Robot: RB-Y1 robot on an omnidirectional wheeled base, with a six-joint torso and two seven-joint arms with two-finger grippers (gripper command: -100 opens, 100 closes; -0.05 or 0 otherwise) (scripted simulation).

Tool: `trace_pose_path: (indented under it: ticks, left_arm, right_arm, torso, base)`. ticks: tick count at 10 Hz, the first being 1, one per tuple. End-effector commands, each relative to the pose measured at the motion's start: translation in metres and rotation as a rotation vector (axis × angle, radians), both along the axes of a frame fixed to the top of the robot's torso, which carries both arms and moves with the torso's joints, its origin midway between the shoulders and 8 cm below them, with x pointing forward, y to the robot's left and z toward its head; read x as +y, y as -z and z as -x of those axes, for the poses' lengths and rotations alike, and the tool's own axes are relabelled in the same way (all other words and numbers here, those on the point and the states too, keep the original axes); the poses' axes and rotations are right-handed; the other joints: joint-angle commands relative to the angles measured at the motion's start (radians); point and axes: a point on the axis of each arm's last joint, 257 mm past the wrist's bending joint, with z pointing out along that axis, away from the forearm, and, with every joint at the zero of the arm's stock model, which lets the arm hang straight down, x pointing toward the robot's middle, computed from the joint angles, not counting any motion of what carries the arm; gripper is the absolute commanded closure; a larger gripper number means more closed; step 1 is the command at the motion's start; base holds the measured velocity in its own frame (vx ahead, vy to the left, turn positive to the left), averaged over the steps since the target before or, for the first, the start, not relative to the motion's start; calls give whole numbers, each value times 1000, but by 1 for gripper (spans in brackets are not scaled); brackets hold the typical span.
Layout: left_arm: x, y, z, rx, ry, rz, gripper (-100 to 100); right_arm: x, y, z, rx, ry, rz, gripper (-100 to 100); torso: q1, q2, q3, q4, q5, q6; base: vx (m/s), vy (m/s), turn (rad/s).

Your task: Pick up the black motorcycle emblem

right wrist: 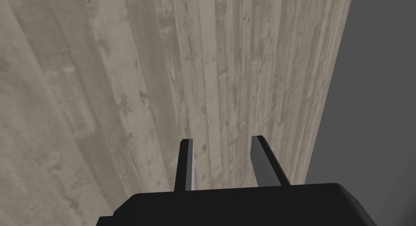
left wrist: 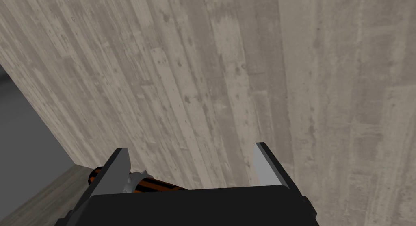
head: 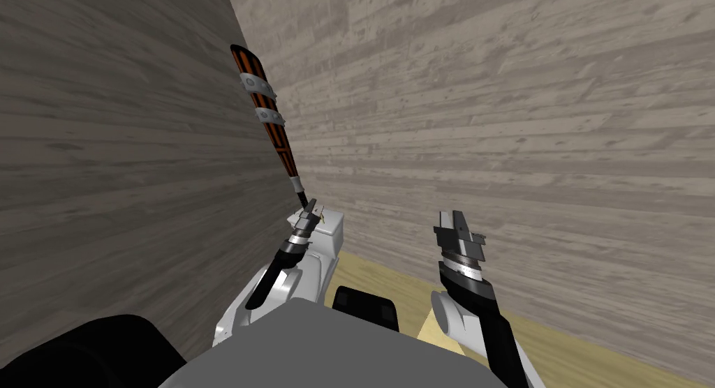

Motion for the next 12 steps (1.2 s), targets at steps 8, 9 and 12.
trace_pose_path:
  ticks: [8, 9, 12]
  left_arm:
    - [-6, 90, -7, 239, 77, -182, -100]
    - [-7, 91, -6, 243, 85, -198, -100]
    - [-3, 125, -3, 332, 109, -270, -100]
  right_arm:
    - [0, 0, 0, 0, 0, 0, 0]
    - [0, 0, 0, 0, 0, 0, 0]
    - [0, 0, 0, 0, 0, 0, 0]
  torso:
    - [-1, 0, 0, 0, 0, 0]
    - [0, 1, 1, 0, 0, 0]
    - [-1, 0, 0, 0, 0, -1]
  base:
    - [-32, 48, -90]
    - [-40, 57, -71]
    - [-34, 44, -75]
